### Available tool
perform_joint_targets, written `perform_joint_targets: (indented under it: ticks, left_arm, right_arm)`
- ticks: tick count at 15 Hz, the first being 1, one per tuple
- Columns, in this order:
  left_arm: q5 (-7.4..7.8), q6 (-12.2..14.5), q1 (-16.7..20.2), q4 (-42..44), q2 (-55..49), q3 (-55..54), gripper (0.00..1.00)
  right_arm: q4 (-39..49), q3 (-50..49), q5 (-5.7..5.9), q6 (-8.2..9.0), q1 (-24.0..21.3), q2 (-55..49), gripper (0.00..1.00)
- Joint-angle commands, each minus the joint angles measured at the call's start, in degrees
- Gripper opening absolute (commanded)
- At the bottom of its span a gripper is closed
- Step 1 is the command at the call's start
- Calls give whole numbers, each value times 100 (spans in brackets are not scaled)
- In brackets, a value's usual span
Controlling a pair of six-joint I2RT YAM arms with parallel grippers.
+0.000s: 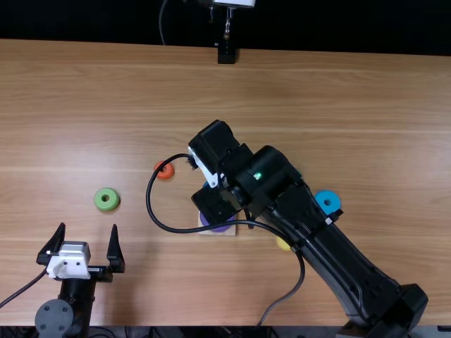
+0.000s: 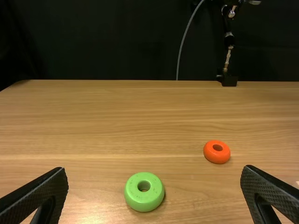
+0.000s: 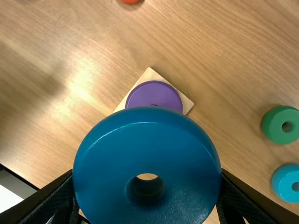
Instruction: Build the Hanoi tower: stack the rings onto the peg from bottom to top in this color order: purple, dark blue, light blue, dark green, light green, yellow, orange.
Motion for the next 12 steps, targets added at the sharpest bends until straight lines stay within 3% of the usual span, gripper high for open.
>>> perform_joint_targets:
  ticks: [1,4,5,7,8,11,12]
  left_arm:
    - [-6,50,54,-80,-67,-99,100]
    - [-6,50,54,-80,-67,-99,100]
    - [-6,50,54,-91,-67,-99,100]
    - [-6,50,54,-80,-67,-99,100]
    - [-6,50,54,-91,-67,-99,100]
    - [-6,50,54,-80,-67,-99,100]
    - [-6,50,54,-91,-67,-99,100]
  right_arm:
    - [-10,-128,3,0,84,-187,0]
    - [0,-233,24,-11,58,-195,0]
    - [0,-242,45,-21,58,-195,13]
    - [11,-251,87,-11,32,-195,60]
    - [11,-251,77,-11,32,-195,64]
    - [22,-251,66,-11,32,-187,62]
    - [11,-251,87,-11,32,-187,66]
